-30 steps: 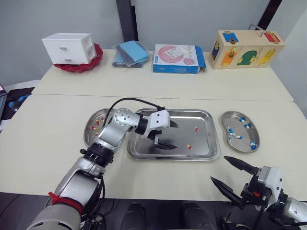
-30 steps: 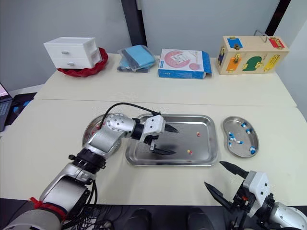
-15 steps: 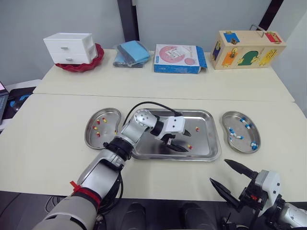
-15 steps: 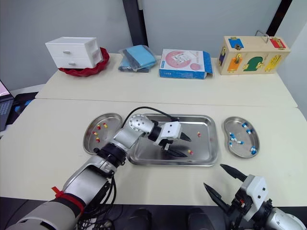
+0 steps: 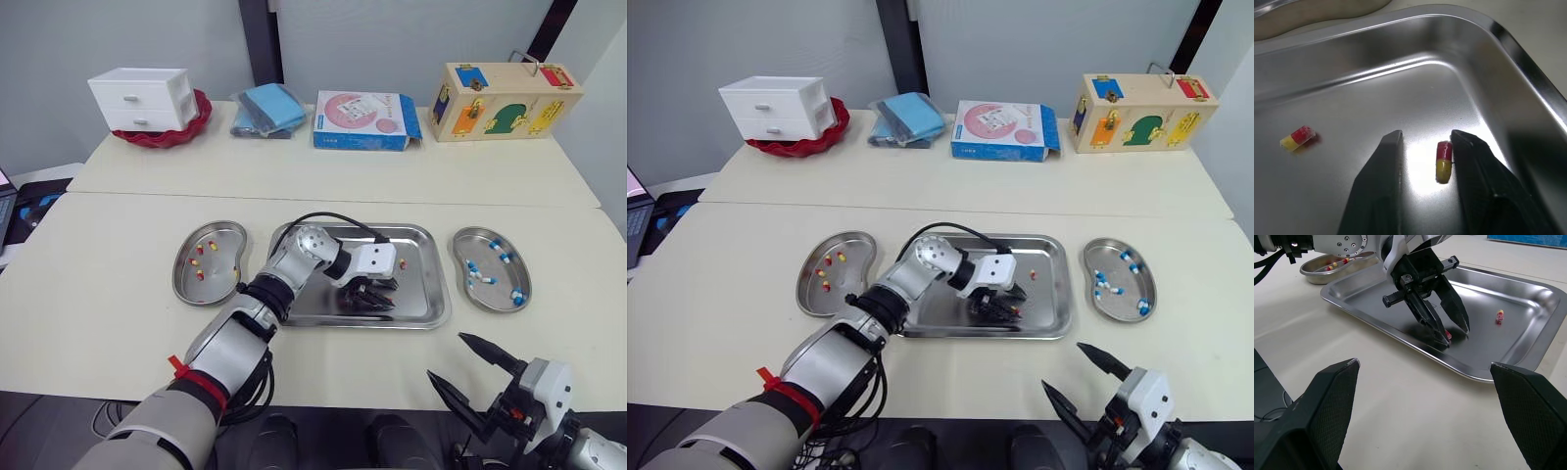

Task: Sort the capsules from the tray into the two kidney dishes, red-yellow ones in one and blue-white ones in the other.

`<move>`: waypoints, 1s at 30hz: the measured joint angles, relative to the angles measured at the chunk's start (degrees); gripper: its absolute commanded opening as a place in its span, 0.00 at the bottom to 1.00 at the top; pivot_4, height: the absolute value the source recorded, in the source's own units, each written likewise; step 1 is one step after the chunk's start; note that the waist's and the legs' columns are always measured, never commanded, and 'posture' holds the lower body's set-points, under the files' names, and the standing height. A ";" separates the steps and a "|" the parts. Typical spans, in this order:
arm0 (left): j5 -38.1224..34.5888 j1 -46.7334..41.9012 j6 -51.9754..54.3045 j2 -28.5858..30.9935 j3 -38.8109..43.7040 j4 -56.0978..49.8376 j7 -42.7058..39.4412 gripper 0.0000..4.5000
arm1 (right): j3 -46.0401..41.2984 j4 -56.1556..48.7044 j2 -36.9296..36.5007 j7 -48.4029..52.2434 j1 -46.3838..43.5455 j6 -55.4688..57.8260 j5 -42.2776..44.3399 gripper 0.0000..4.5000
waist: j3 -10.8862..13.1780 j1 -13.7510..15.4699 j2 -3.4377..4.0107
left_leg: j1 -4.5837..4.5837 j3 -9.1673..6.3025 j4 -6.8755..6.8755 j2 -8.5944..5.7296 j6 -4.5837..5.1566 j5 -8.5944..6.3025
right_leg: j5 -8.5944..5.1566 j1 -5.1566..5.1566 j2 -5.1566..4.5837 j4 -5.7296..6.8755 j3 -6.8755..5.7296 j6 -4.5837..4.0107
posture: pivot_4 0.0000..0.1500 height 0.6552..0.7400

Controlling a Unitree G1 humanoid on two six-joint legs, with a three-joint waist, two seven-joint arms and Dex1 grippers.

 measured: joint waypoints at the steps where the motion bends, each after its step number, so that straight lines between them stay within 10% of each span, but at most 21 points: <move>1: 0.19 -0.09 -0.17 0.10 0.00 0.05 -0.02 0.07 | 0.18 0.00 0.00 -0.07 0.09 -0.16 -0.03 1.00 | 0.00 0.00 0.00 | 0.00 0.00 0.00 0.00 0.00 0.00 | 0.00 0.00 0.00 0.00 0.00 0.00 | 1.00 1.00; 16: 0.04 1.09 2.74 2.17 2.25 -3.50 -0.55 0.01 | 0.32 -0.29 -1.03 -0.13 -0.79 -0.53 0.11 1.00 | 0.00 -0.01 0.01 | 0.02 -0.01 0.00 0.00 0.00 0.00 | 0.00 0.03 0.00 0.00 -0.01 0.00 | 1.00 1.00; 30: -8.43 19.96 33.60 18.50 15.15 -47.49 8.02 0.01 | -0.74 -0.94 -10.80 6.41 -6.08 3.07 4.64 1.00 | -0.04 -0.02 0.08 | 0.12 -0.05 0.02 0.07 -0.01 0.00 | 0.00 0.16 0.00 0.01 -0.03 0.00 | 1.00 1.00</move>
